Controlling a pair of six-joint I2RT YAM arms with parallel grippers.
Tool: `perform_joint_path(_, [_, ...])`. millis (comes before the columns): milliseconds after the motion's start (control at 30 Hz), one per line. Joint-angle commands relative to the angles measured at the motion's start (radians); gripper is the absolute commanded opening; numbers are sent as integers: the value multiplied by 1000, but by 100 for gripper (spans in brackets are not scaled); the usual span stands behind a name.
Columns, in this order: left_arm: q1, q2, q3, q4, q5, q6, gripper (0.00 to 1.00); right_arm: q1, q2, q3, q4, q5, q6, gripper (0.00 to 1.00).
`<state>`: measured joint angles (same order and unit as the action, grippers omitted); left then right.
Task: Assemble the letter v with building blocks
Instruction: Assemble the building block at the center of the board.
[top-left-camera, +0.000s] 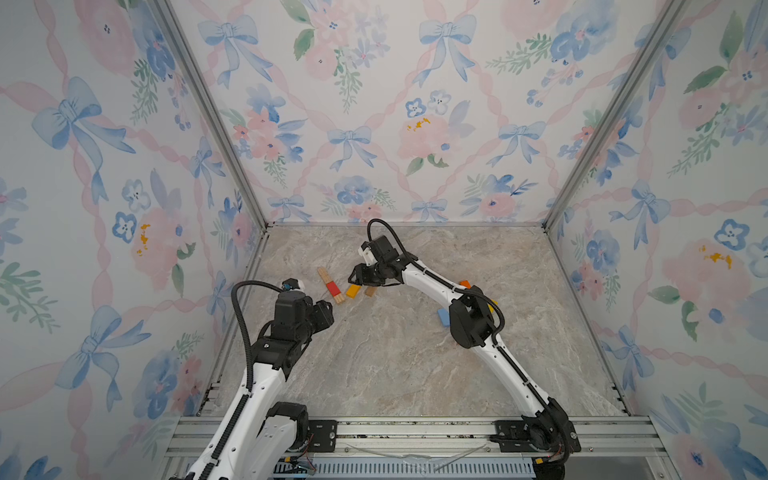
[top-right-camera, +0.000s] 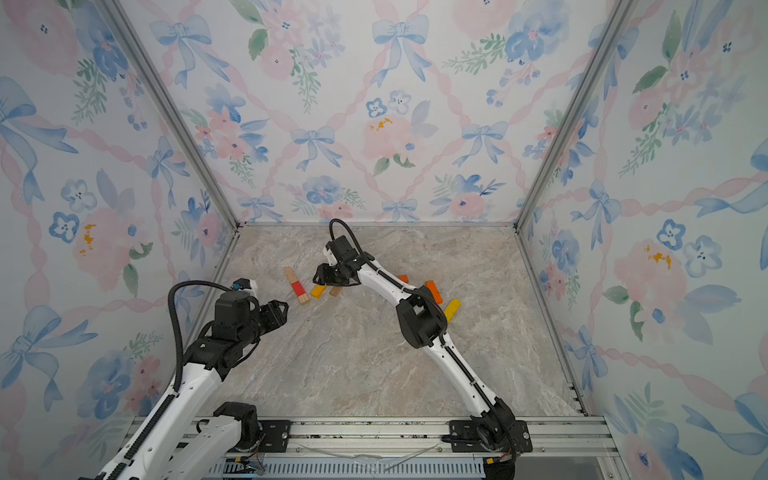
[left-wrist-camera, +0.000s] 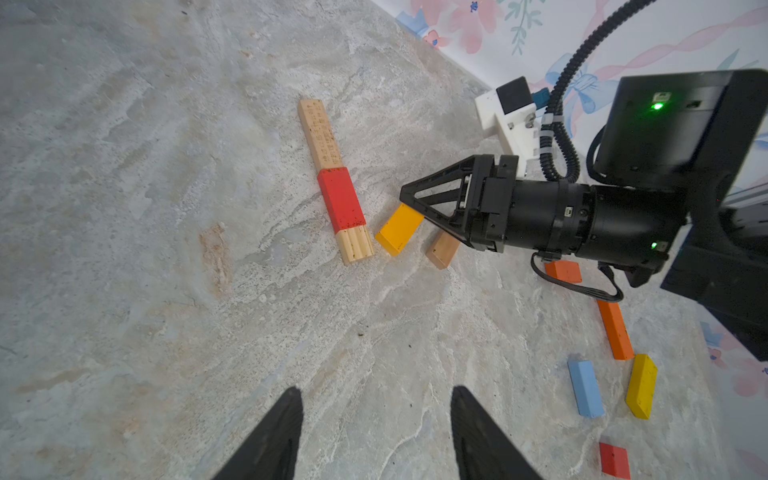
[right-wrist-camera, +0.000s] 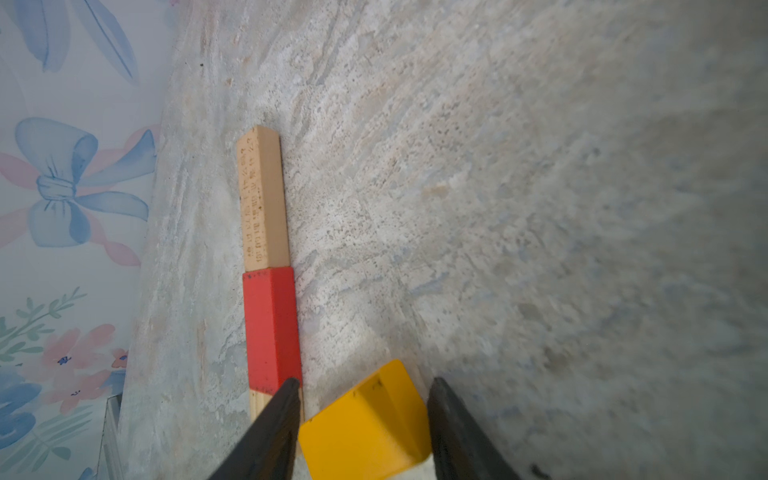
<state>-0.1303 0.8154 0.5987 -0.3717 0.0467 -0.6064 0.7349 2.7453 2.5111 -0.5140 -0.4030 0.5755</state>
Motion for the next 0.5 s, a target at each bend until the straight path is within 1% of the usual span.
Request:
perform_joint_path(0, [6, -2, -17, -2, 16, -1, 59, 10, -45, -33, -61, 23, -18, 51])
perform_joint_path(133, [6, -6, -18, -2, 15, -1, 59, 12, -57, -48, -69, 30, -27, 51])
perform_joint_path(367, [8, -6, -22, -2, 19, -4, 60, 15, -67, -64, -70, 32, -28, 45])
perform_joint_path(467, [8, -10, -23, -3, 19, -4, 59, 19, -70, -69, -72, 36, -31, 42])
